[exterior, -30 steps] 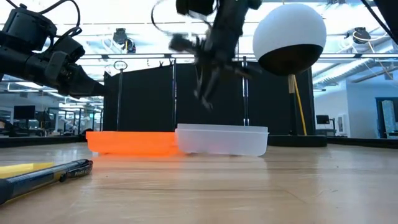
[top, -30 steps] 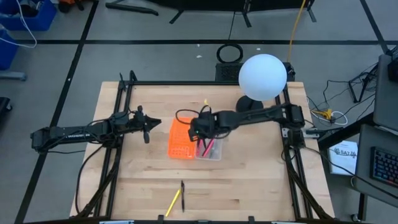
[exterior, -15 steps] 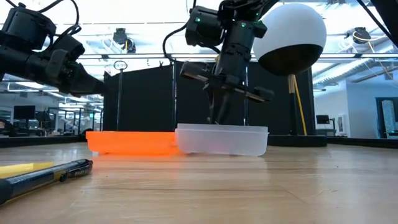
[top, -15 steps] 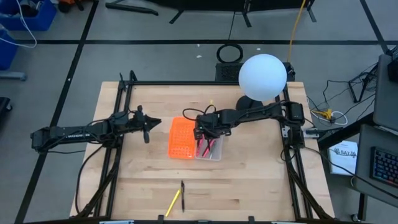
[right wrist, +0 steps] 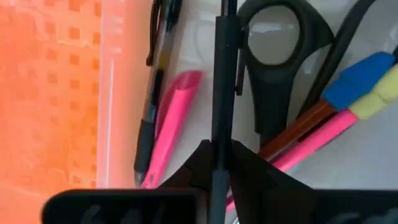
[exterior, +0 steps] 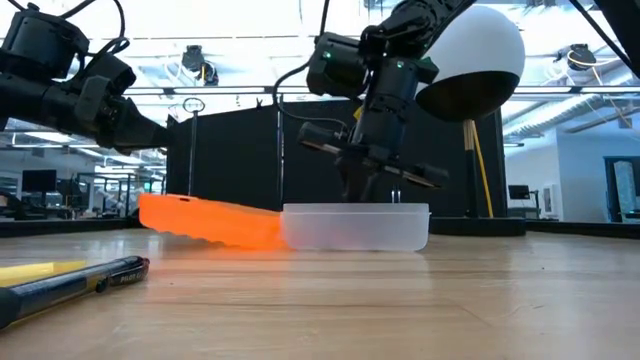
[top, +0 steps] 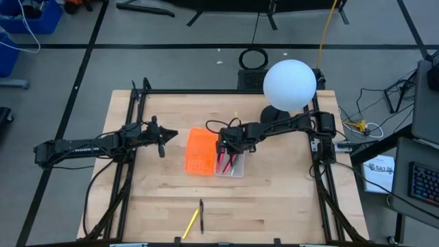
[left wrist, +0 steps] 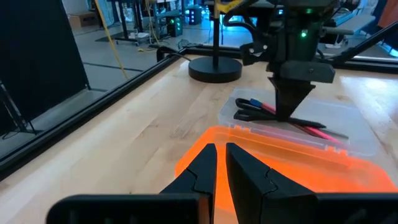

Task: Pick & place school supplies into a supply box
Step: Put the right black pen into the orange box, then put the yellow pen into the orange box

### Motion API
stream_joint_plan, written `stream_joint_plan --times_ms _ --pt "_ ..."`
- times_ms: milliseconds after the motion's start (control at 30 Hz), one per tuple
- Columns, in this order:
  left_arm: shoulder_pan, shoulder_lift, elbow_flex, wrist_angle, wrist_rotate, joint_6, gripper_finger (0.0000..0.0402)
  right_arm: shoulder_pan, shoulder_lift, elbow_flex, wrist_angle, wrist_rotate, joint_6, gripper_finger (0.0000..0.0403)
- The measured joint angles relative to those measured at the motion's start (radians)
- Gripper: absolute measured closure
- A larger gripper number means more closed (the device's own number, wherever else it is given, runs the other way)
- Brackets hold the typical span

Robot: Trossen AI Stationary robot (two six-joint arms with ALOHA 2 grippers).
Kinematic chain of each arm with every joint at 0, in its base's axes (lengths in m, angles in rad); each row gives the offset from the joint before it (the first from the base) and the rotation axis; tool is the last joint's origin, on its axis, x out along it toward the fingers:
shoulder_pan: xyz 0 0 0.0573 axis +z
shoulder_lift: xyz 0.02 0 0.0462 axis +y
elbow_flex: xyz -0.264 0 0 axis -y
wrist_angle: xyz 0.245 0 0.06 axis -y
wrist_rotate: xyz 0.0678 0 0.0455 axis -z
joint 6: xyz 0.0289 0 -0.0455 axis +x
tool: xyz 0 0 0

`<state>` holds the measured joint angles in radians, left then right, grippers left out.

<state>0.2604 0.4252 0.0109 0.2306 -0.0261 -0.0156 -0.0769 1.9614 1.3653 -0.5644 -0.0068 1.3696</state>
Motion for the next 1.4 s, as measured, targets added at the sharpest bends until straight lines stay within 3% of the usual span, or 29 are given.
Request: stream_joint_plan --times_ms 267,500,667,833,933,1067,1167,1267,1400 --pt "0.000 0.000 0.000 -0.001 0.001 0.000 0.0357 -0.001 -0.010 -0.006 0.044 0.006 0.001 0.0300" --pt "-0.001 0.000 0.000 -0.002 0.008 -0.001 0.0357 0.001 -0.059 -0.006 0.090 0.000 -0.083 0.0287" --pt "-0.001 0.000 0.000 -0.036 0.036 -0.035 0.0357 0.039 -0.157 -0.006 0.126 0.046 -0.306 0.0286" --pt "-0.001 0.000 0.000 -0.087 0.096 -0.076 0.0357 0.127 -0.260 -0.004 0.135 0.249 -0.616 0.0293" --pt "-0.001 0.000 0.000 -0.093 0.152 -0.102 0.0357 0.199 -0.289 -0.004 0.133 0.408 -0.805 0.0301" --pt "-0.001 0.000 0.000 -0.058 0.179 -0.082 0.0357 0.296 -0.310 -0.037 0.150 0.543 -1.025 0.0322" --pt "-0.001 0.000 0.000 -0.037 0.211 -0.049 0.0357 0.337 -0.325 -0.103 0.222 0.553 -1.126 0.0350" --pt "-0.001 0.000 0.000 -0.008 0.267 -0.021 0.0357 0.362 -0.352 -0.197 0.345 0.490 -1.181 0.0388" --pt "-0.003 0.000 0.000 -0.010 0.321 -0.043 0.0357 0.388 -0.413 -0.348 0.539 0.390 -1.247 0.0392"
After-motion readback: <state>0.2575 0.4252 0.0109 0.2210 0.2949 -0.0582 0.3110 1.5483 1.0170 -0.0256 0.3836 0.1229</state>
